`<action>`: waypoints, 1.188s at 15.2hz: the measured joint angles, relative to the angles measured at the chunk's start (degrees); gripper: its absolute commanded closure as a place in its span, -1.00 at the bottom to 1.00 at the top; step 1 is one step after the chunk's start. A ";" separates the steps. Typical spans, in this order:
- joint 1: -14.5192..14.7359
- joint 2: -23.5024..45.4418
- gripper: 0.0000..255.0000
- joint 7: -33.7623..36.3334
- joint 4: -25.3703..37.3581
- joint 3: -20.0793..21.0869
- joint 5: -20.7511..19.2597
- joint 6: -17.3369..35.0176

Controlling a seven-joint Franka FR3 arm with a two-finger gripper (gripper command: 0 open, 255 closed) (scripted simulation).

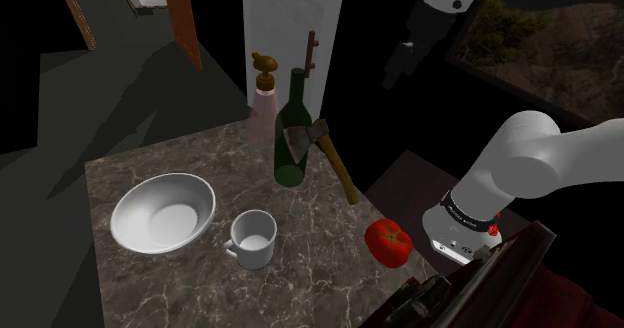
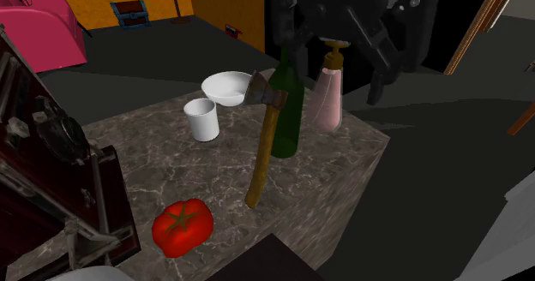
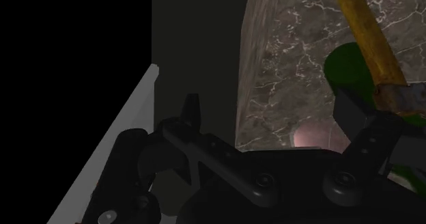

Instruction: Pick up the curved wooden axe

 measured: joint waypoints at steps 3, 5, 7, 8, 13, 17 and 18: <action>2.02 -1.88 -1.00 3.49 -4.93 5.70 1.37 8.64; 3.40 -3.14 -1.00 5.95 -8.30 9.70 2.12 14.39; 4.19 -3.10 -1.00 8.54 -11.04 13.98 2.53 20.65; 4.68 -3.15 -1.00 10.16 -12.45 16.47 2.81 23.73; 1.97 1.43 -1.00 19.28 -15.96 30.85 1.80 40.95; -0.09 3.97 -1.00 22.88 -17.58 36.33 1.57 47.40; -0.51 4.54 -1.00 23.42 -17.83 37.17 1.57 48.37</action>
